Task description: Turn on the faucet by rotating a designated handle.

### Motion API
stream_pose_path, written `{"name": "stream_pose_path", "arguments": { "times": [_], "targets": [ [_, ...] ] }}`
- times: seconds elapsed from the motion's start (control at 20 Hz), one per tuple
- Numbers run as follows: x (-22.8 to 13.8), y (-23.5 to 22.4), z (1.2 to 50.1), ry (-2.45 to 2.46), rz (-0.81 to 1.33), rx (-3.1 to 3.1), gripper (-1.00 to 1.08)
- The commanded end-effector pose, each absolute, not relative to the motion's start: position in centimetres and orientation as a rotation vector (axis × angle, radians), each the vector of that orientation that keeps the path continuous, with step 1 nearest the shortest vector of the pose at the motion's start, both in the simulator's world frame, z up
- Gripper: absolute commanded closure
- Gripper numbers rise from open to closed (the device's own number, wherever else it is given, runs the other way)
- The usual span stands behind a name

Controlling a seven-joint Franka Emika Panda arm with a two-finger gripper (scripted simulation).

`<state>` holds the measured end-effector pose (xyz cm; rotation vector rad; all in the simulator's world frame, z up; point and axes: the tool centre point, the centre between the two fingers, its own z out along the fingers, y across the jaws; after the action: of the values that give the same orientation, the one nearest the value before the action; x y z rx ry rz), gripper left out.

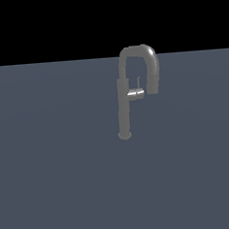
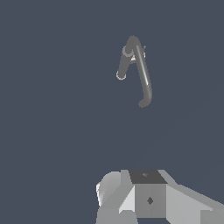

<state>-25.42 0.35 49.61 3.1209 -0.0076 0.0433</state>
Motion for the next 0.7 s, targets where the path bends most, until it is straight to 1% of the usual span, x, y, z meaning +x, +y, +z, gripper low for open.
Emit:
{"name": "stream_pose_path", "arguments": {
  "times": [0.0,0.35,0.65],
  "targets": [
    [-25.4,0.3,49.6,-0.008,0.043,3.121,1.08],
    [-24.8,0.4,49.6,-0.029,0.017,3.134,1.08],
    [-23.3,0.3,49.5,-0.082,-0.051,3.166,1.08]
  ]
}}
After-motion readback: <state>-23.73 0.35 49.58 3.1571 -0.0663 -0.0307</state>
